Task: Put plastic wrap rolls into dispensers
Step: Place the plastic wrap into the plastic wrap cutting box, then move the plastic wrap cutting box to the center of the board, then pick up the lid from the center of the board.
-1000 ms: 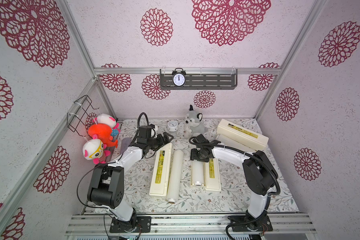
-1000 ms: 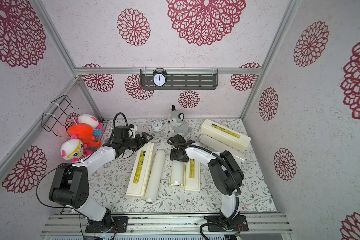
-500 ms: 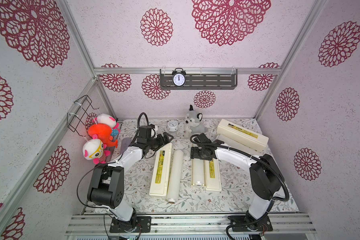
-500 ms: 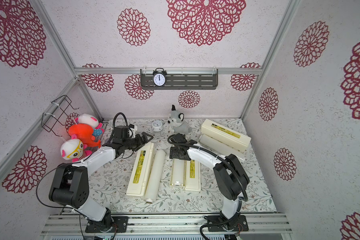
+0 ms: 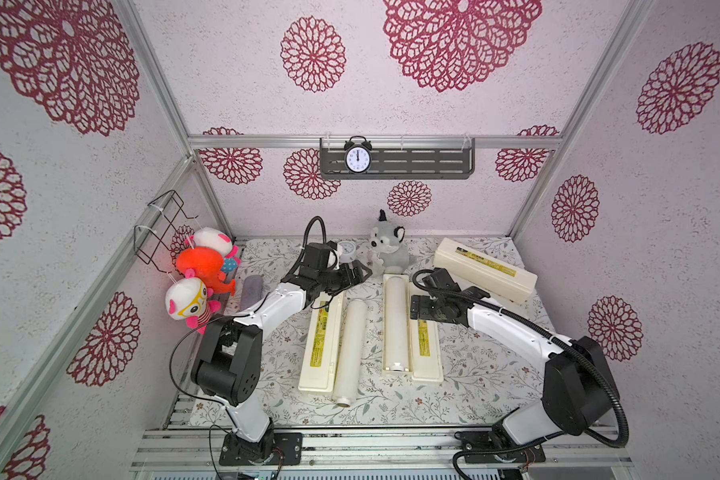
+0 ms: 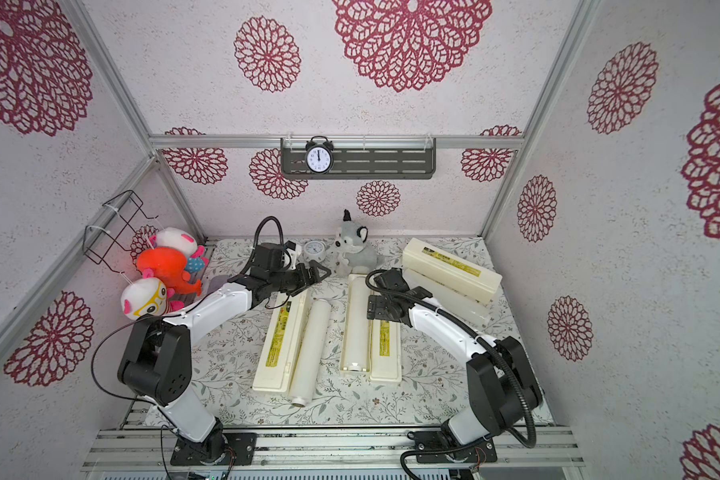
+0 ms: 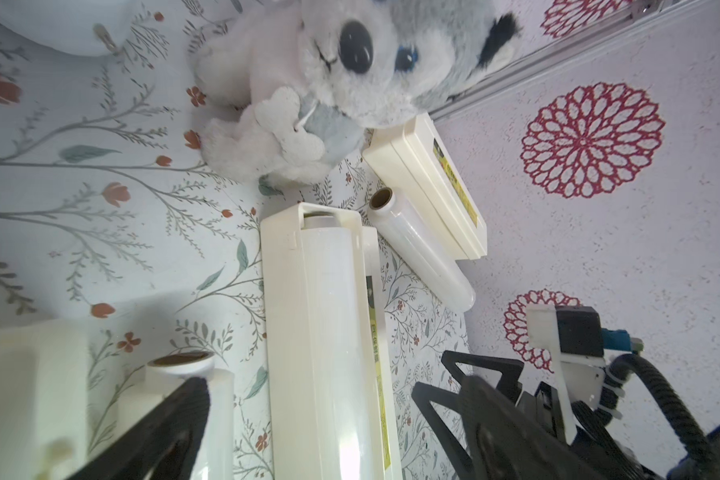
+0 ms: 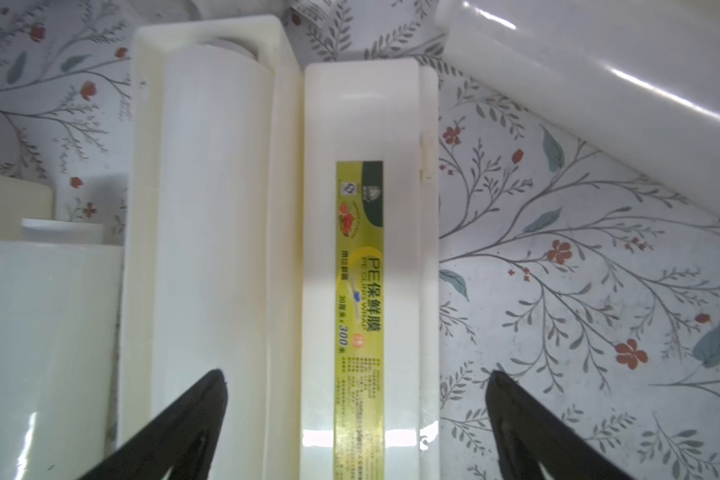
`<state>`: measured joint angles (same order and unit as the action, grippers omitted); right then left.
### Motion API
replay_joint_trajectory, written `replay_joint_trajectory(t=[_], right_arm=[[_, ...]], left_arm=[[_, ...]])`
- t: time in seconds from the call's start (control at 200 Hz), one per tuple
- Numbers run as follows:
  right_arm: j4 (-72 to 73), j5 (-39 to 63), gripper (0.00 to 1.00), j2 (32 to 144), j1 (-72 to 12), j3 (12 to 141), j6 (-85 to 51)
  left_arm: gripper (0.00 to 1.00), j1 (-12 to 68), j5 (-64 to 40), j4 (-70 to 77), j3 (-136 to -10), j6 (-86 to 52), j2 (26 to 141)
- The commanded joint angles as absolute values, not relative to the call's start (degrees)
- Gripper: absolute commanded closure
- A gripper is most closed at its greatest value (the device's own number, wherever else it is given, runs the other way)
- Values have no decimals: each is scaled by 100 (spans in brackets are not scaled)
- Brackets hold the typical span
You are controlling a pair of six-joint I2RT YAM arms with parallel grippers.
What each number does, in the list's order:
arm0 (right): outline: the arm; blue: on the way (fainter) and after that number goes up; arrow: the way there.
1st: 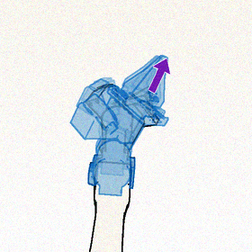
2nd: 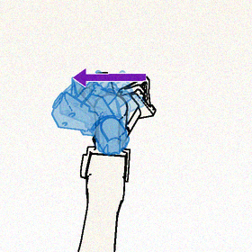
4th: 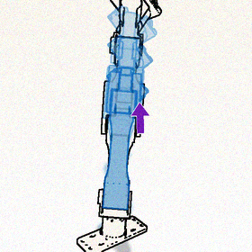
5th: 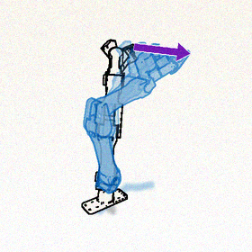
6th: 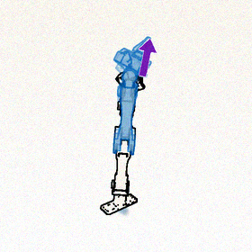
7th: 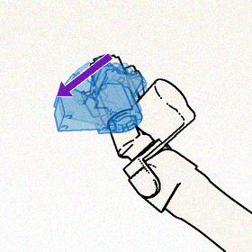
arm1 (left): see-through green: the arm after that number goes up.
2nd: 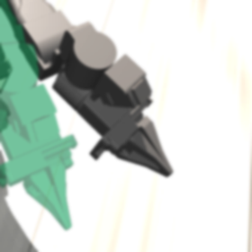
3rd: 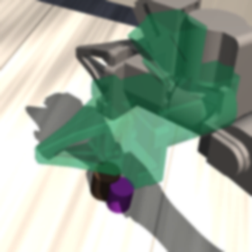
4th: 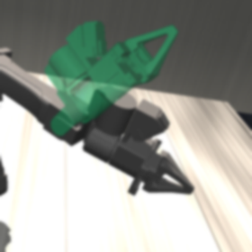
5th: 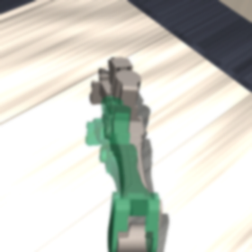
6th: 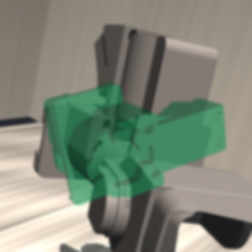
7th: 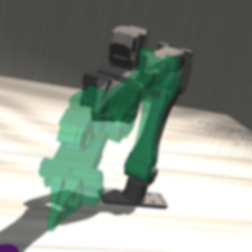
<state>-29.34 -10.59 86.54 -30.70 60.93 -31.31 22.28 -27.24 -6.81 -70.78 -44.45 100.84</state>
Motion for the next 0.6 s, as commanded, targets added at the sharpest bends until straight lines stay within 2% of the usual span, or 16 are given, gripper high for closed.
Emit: replay_joint_trajectory(t=[0.0, 0.42, 0.595], right_arm=[[-2576, -936, 2, 8582, -2941, 5807, -2916], [-1680, 88, 2, 9398, -2476, 5744, -2525], [-1680, -6, 2, 9773, -2434, 5880, -2465]], left_arm=[[4, 2413, -2560, -915, -7346, -4497, 10404], [22, 2822, -2235, -1264, -7759, -4658, 11105], [26, 2891, -2176, -1262, -7776, -4754, 11355]])
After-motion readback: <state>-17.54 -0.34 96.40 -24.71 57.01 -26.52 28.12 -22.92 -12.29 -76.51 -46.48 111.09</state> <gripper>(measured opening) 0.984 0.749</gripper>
